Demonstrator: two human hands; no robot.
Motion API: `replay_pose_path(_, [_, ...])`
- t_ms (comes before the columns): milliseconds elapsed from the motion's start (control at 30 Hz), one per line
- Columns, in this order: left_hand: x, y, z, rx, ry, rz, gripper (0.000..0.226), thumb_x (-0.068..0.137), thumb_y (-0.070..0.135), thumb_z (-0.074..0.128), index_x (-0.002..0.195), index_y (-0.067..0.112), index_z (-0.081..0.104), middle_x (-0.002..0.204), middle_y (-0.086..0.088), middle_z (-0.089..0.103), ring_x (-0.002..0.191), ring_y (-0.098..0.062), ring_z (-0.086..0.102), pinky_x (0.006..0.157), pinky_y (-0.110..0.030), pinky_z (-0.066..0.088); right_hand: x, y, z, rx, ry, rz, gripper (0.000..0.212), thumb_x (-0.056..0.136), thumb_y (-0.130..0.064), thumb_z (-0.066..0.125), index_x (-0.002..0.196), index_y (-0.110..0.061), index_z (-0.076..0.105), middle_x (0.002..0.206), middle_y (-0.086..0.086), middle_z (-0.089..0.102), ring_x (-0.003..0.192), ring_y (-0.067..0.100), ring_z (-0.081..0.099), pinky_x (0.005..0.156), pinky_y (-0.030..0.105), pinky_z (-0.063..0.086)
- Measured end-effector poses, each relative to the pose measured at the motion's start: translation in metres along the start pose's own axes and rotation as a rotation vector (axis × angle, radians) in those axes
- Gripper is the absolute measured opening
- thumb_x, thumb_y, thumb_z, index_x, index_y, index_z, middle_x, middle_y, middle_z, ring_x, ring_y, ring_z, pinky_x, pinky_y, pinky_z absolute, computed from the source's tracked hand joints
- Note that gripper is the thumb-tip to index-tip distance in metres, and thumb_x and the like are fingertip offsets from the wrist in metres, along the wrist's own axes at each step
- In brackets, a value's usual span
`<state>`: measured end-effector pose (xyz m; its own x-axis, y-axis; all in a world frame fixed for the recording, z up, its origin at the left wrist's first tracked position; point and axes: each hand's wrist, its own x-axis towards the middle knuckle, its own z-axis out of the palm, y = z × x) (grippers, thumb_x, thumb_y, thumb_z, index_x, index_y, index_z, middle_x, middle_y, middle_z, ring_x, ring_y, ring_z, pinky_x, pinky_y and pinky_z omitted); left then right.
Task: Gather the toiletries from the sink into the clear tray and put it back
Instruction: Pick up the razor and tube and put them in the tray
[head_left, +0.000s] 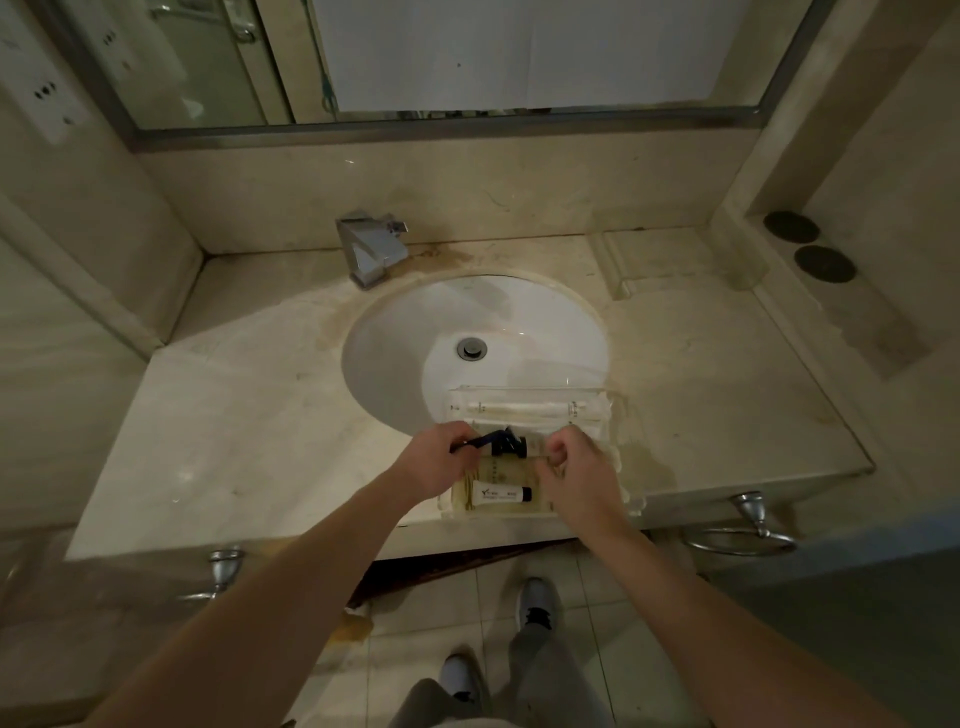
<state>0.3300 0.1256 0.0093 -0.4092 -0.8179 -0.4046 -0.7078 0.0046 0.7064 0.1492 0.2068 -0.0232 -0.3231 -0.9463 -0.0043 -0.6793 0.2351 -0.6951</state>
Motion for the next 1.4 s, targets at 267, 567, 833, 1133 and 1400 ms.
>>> replay_pose_path(267, [0.010, 0.030, 0.017, -0.247, 0.047, -0.019, 0.026, 0.081, 0.014, 0.072, 0.069, 0.013, 0.049, 0.072, -0.009, 0.066, 0.065, -0.023, 0.059, 0.064, -0.033, 0.047, 0.019, -0.025, 0.000, 0.416, -0.197, 0.196, 0.018, 0.091, -0.033, 0.054, 0.097, -0.019, 0.063, 0.092, 0.000, 0.065, 0.084, 0.019, 0.061, 0.076, 0.037, 0.051])
replay_pose_path(567, [0.013, 0.037, 0.018, -0.093, -0.012, 0.004, 0.021, 0.076, 0.015, 0.075, 0.072, 0.018, 0.054, 0.073, 0.004, 0.057, 0.068, -0.015, 0.054, 0.062, -0.025, 0.045, 0.035, -0.034, -0.002, 0.182, -0.194, 0.126, 0.022, 0.098, -0.022, 0.041, 0.086, -0.009, 0.054, 0.072, 0.000, 0.052, 0.066, 0.018, 0.049, 0.058, 0.032, 0.036])
replay_pose_path(833, [0.014, -0.004, -0.006, -0.207, 0.246, -0.218, 0.014, 0.083, 0.009, 0.066, 0.092, 0.013, 0.057, 0.088, -0.007, 0.062, 0.074, -0.022, 0.060, 0.060, -0.026, 0.046, 0.023, -0.022, 0.004, -0.289, -0.384, -0.125, 0.020, 0.098, -0.032, 0.038, 0.110, -0.020, 0.049, 0.091, 0.000, 0.062, 0.073, 0.019, 0.058, 0.059, 0.035, 0.046])
replay_pose_path(1133, [0.009, -0.024, -0.002, -0.188, 0.227, -0.374, 0.023, 0.079, 0.015, 0.069, 0.098, 0.013, 0.056, 0.100, -0.010, 0.066, 0.090, -0.028, 0.065, 0.083, -0.039, 0.057, 0.020, -0.031, 0.042, -0.326, -0.337, -0.467, 0.020, 0.087, -0.019, 0.061, 0.101, -0.007, 0.070, 0.100, 0.006, 0.057, 0.100, 0.024, 0.052, 0.081, 0.032, 0.042])
replay_pose_path(1400, [0.010, -0.019, 0.002, -0.080, 0.155, -0.383, 0.007, 0.083, 0.012, 0.061, 0.085, 0.014, 0.055, 0.092, -0.009, 0.066, 0.093, -0.030, 0.068, 0.083, -0.037, 0.057, 0.018, -0.021, 0.043, -0.273, -0.196, -0.420, 0.010, 0.082, -0.019, 0.064, 0.085, -0.012, 0.070, 0.089, 0.003, 0.056, 0.089, 0.023, 0.053, 0.074, 0.033, 0.042])
